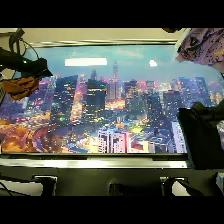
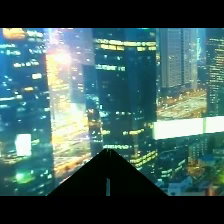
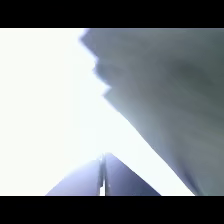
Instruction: Fold the clothes and pants, and hang the long-sleeved shirts on hangers.
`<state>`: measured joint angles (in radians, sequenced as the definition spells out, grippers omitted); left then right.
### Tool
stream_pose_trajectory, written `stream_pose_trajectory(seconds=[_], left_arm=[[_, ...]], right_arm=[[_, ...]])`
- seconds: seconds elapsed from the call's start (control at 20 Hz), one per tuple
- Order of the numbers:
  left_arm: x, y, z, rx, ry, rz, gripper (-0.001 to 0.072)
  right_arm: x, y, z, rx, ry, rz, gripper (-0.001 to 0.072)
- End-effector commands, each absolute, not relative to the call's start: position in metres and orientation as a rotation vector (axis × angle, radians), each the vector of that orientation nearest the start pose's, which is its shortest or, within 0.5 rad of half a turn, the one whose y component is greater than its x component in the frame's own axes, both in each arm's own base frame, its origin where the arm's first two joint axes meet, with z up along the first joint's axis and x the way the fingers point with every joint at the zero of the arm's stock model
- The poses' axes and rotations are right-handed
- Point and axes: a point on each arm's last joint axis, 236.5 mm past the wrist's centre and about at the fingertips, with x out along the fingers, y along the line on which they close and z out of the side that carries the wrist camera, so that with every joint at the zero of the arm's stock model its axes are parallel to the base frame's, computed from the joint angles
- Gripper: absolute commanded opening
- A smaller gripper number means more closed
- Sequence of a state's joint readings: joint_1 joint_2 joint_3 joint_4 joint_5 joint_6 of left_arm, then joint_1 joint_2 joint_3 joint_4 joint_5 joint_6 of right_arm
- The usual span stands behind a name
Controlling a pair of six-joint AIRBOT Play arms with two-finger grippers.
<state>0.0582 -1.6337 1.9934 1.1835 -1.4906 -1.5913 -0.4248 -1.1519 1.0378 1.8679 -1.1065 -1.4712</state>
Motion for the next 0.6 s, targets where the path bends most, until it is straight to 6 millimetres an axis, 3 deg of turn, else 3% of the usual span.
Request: stream_pose_trajectory(seconds=[0.0,0.15,0.3,0.45,0.55], left_arm=[[0.478,-0.035,0.152,-0.176,1.089,-0.171,0.002],[0.457,-0.034,0.148,-0.114,1.069,-0.162,0.0021],[0.432,-0.035,0.145,-0.121,1.053,-0.155,0.0021],[0.418,-0.035,0.153,-0.119,1.041,-0.155,0.0021],[0.415,-0.035,0.163,-0.116,1.016,-0.156,0.0021]], right_arm=[[0.39,-0.025,0.057,0.303,1.022,0.008,0.0031],[0.399,0.059,0.063,0.095,0.984,0.185,0.003],[0.394,0.136,0.07,-0.023,0.921,0.319,0.003],[0.385,0.182,0.077,-0.064,0.872,0.394,0.003],[0.382,0.192,0.078,-0.072,0.864,0.416,0.0031]])
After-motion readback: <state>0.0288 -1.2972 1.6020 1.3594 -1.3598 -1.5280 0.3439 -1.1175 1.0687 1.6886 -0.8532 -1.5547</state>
